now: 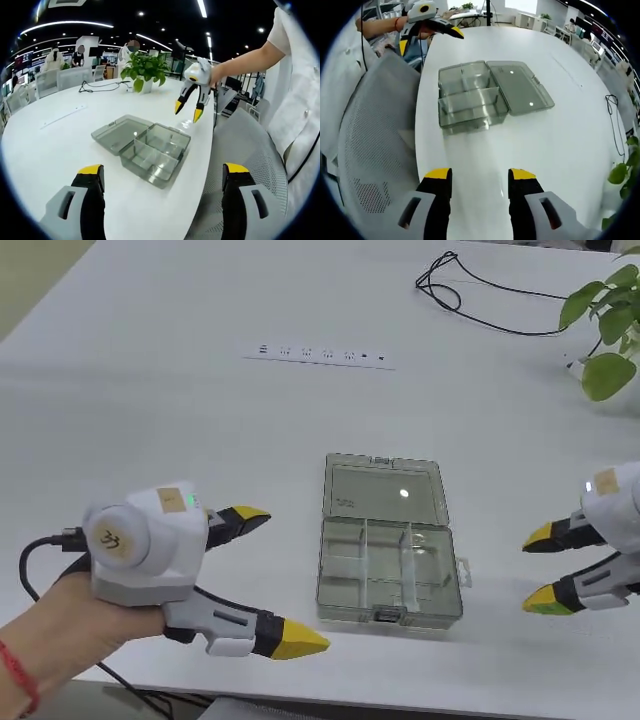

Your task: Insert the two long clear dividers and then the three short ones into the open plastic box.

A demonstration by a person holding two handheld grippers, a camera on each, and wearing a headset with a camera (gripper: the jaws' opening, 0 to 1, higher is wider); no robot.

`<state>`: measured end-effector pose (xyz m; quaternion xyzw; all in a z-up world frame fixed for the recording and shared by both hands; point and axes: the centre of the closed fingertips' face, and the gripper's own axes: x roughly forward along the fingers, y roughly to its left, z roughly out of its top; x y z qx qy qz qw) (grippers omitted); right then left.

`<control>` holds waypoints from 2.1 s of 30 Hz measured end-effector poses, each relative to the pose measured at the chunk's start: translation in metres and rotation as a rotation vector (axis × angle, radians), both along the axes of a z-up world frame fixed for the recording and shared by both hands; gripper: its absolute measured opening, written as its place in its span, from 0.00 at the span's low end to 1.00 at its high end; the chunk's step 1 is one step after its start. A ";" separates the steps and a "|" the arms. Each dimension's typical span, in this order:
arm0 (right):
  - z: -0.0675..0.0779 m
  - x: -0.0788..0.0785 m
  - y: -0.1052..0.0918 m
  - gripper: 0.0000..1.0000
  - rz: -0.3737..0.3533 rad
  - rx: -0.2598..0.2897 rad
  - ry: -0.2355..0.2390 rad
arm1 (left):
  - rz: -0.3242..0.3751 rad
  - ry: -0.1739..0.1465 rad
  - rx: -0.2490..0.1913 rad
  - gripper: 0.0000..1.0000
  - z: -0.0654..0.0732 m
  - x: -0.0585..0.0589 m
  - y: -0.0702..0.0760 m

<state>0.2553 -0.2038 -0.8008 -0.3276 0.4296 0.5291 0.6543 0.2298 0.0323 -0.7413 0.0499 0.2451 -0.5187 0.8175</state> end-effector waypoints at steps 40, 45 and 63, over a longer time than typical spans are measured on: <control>-0.047 0.002 -0.034 0.33 0.115 -0.187 -0.012 | -0.007 0.018 -0.004 0.99 -0.002 0.001 0.001; -0.045 0.004 -0.034 0.33 0.106 -0.181 -0.031 | -0.005 0.018 -0.003 0.99 -0.002 0.001 0.002; 0.037 0.003 0.017 0.33 0.129 -0.076 -0.180 | 0.025 0.029 -0.090 0.96 0.029 0.014 -0.018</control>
